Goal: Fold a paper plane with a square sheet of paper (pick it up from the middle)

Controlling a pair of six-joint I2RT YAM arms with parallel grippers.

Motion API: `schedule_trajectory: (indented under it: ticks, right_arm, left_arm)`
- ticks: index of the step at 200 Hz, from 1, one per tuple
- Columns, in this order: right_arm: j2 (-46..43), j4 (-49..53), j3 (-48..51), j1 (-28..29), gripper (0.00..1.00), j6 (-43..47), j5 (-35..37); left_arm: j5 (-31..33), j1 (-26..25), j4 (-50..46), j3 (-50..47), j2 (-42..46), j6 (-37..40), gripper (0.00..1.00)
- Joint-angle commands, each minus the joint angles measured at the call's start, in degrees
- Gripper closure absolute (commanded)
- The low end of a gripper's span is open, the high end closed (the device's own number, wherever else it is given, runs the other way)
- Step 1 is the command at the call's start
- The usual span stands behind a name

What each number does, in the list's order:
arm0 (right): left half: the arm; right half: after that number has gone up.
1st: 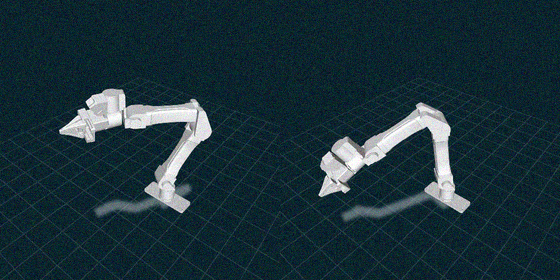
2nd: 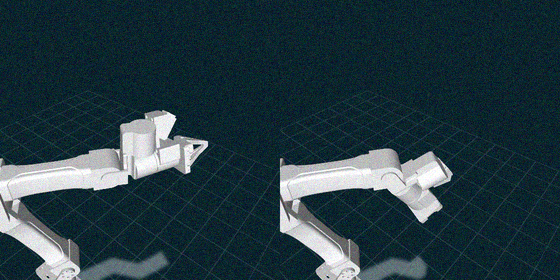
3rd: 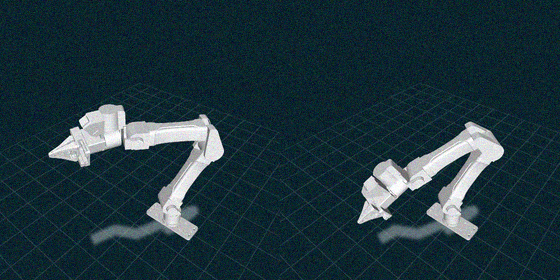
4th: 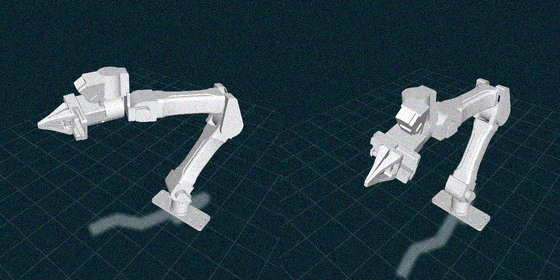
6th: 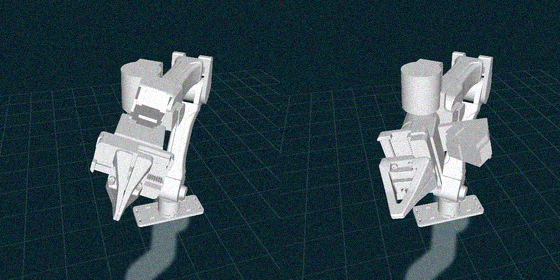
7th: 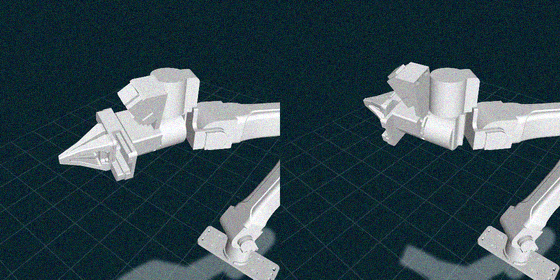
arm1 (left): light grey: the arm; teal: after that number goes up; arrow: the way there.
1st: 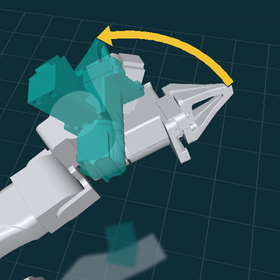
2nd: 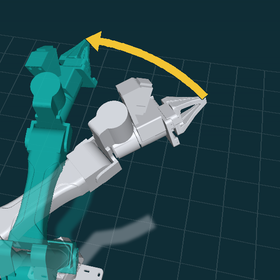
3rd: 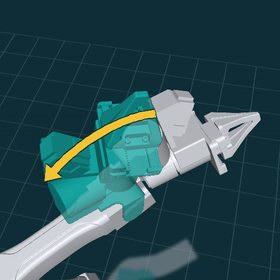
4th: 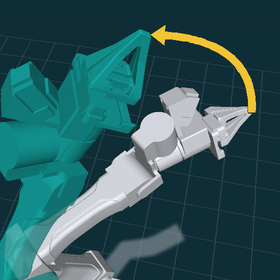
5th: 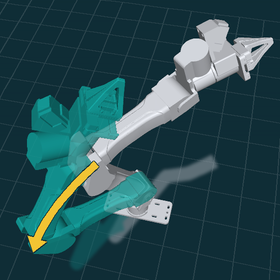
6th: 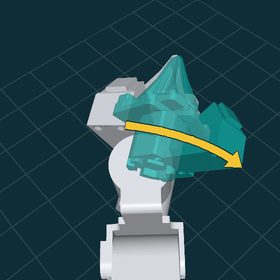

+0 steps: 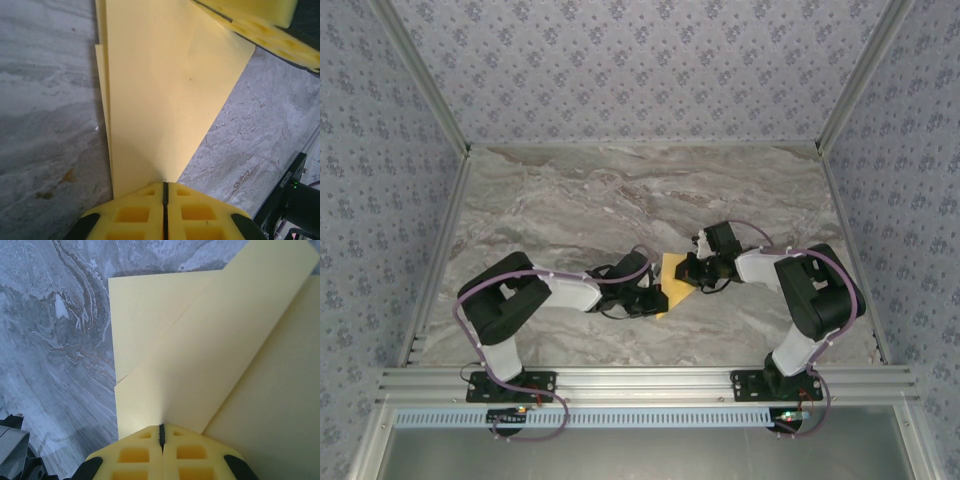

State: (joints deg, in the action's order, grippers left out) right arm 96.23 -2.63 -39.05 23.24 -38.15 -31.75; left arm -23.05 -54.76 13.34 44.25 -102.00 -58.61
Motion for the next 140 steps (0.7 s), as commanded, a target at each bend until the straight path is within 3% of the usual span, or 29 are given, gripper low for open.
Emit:
schedule_trajectory:
  ticks: [1, 49, 140]
  right_arm:
    - [5.1, 7.4, 2.7, 0.6, 1.00, 0.0, 9.3]
    - [5.1, 7.3, 2.8, 0.7, 1.00, 0.0, 9.2]
    - [4.9, 7.5, 2.2, 0.9, 1.00, -0.3, 8.6]
  left_arm:
    - [0.3, -0.3, -3.7, 0.6, 2.3, 0.9, 0.90]
    - [5.5, 1.4, -7.3, 4.3, 5.2, 4.5, 0.91]
    - [1.8, 1.4, -4.8, -0.4, 2.0, 1.6, 0.96]
